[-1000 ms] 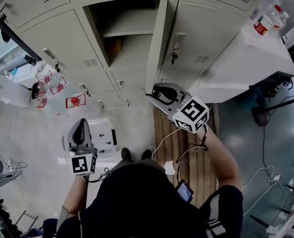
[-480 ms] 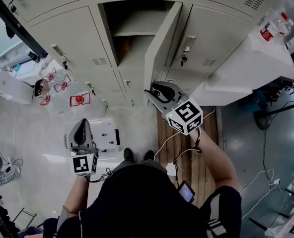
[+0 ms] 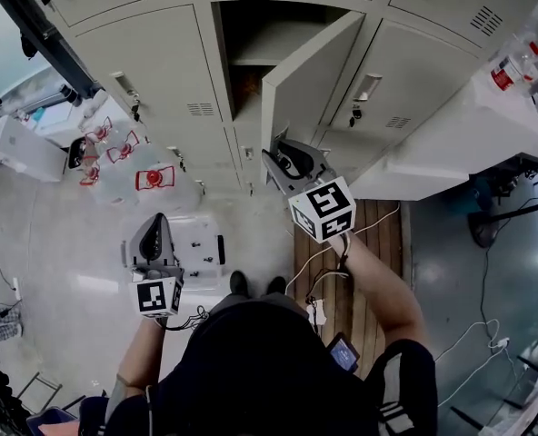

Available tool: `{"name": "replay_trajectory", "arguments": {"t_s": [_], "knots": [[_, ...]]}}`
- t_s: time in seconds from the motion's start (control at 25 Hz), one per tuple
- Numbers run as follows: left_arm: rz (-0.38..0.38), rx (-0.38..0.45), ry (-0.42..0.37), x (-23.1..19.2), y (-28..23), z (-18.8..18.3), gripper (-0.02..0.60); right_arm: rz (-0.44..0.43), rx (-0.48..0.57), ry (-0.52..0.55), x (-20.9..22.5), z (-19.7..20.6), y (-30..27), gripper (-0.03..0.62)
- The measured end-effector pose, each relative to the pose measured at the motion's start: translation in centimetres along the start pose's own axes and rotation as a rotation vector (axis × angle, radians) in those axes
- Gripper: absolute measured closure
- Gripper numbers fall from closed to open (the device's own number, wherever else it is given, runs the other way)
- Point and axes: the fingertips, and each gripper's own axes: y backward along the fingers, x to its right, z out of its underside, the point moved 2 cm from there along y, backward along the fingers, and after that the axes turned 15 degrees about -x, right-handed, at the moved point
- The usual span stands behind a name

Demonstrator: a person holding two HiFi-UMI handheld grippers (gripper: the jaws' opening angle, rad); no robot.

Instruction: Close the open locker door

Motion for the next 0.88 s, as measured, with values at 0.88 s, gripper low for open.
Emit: {"name": "replay_trajectory", "arguments": {"t_s": [0.88], "knots": [[0.064, 0.016, 0.021, -2.6, -2.7, -0.1, 0.578, 0.178, 0.024, -0.068, 0.3, -3.4, -6.8, 0.487]]}}
